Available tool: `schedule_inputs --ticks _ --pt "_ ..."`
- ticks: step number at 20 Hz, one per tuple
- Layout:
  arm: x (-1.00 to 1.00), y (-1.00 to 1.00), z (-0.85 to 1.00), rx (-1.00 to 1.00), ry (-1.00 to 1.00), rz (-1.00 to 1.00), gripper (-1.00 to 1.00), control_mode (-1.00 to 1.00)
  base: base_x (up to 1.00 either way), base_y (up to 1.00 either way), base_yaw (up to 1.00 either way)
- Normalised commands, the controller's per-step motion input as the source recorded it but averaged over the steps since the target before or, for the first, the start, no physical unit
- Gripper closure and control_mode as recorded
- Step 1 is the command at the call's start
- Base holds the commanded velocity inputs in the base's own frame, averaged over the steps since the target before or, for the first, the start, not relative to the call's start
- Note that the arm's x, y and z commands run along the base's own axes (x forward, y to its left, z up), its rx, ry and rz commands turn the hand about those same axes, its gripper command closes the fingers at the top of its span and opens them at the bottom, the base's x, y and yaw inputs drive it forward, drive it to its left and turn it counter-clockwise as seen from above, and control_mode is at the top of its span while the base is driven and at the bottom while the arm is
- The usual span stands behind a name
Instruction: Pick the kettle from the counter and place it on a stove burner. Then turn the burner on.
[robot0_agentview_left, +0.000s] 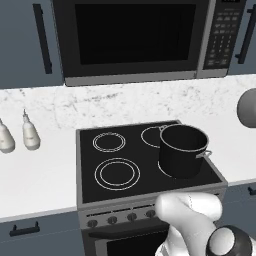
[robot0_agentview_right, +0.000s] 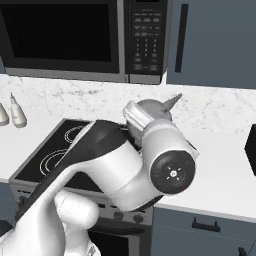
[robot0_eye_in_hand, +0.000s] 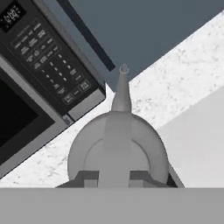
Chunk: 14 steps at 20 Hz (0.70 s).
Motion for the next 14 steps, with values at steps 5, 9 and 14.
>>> schedule_inputs --ticks 5,9,14 --pt "-0.40 1.00 0.13 0.00 -0.12 0.09 1.00 -1.00 0.00 0.00 0.00" --pt "-0.27 1.00 0.05 -0.05 0.00 0.09 1.00 -1.00 0.00 0.00 0.00" --pt "-0.09 1.00 0.11 -0.08 0.09 0.10 1.00 -1.00 0.00 0.00 0.00"
